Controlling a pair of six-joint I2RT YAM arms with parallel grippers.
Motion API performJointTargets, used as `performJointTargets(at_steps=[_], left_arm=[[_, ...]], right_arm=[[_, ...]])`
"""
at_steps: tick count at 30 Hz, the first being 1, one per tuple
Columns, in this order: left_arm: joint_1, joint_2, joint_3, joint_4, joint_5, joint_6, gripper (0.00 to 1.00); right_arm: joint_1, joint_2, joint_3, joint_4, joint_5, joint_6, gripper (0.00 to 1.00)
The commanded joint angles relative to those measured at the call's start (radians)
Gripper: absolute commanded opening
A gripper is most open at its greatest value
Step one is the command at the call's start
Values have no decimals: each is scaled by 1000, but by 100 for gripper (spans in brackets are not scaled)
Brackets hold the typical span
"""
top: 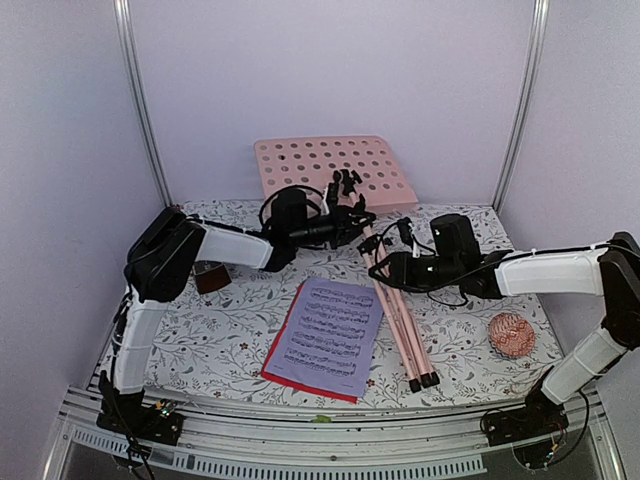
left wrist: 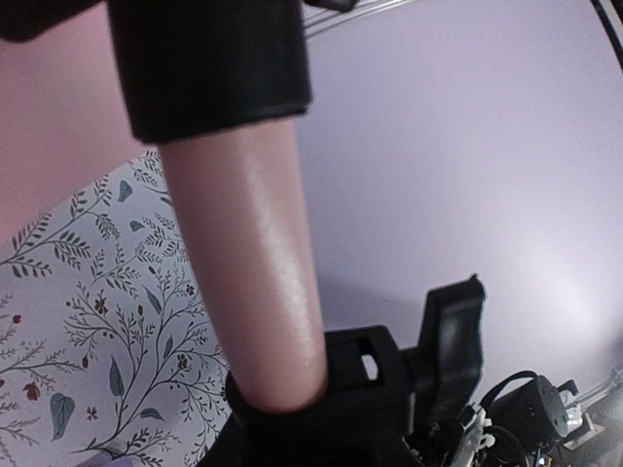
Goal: Set up the instrument practice props
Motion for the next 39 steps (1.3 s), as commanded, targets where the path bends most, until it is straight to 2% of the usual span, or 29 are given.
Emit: performJointTargets(at_steps=[1, 2, 6, 8, 11, 16, 24, 39], left_arm=[[18, -140, 103, 42, 36, 244, 0], [19, -157, 117, 29, 37, 259, 0], [18, -207, 207, -40, 60, 344, 0], [18, -221, 262, -71, 77, 389, 0], [18, -228, 340, -103, 117, 438, 0], [22, -226, 455, -152, 201, 490, 0], [24, -297, 499, -211, 305, 592, 0], [10, -475, 381, -179, 394, 699, 0]], right_arm=[[19, -100, 158, 178, -73, -121, 5], [18, -106, 171, 156, -59, -136, 10], [18, -132, 217, 76, -6, -179, 48], [18, -141, 239, 43, 15, -196, 59], [18, -155, 268, 0, 29, -225, 74], [18, -223, 280, -34, 49, -264, 86], [-6, -288, 329, -112, 10, -284, 91], [-35, -278, 298, -160, -123, -11, 59]])
